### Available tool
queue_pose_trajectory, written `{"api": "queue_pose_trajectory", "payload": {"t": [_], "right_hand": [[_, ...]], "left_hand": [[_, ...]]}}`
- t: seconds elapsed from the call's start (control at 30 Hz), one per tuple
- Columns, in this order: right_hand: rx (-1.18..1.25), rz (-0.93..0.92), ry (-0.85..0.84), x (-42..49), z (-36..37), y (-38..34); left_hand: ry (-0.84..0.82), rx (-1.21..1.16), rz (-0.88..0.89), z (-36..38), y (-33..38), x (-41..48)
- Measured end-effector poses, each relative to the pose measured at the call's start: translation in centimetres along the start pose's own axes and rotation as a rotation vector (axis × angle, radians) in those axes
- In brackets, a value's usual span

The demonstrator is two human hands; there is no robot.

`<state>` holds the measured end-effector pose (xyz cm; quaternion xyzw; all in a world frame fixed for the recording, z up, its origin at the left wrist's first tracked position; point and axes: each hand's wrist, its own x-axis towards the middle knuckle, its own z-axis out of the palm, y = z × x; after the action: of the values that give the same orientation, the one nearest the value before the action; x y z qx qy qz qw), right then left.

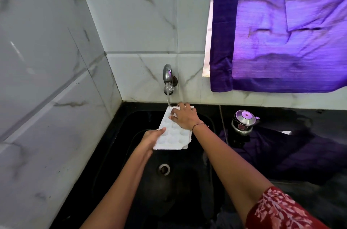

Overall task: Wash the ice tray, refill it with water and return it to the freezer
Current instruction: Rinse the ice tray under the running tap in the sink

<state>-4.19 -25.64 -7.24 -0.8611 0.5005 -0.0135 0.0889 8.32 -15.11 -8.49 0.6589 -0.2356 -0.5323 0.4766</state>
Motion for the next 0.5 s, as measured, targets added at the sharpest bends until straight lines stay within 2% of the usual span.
{"api": "queue_pose_trajectory", "payload": {"t": [0.27, 0.5], "right_hand": [[-0.099, 0.060, 0.002, 0.0, -0.7, 0.3], [-0.058, 0.060, -0.024, 1.3, -0.2, -0.2]], "left_hand": [[-0.088, 0.054, 0.054, 0.3, 0.3, 0.5], [-0.089, 0.063, 0.072, -0.6, 0.9, 1.8]]}}
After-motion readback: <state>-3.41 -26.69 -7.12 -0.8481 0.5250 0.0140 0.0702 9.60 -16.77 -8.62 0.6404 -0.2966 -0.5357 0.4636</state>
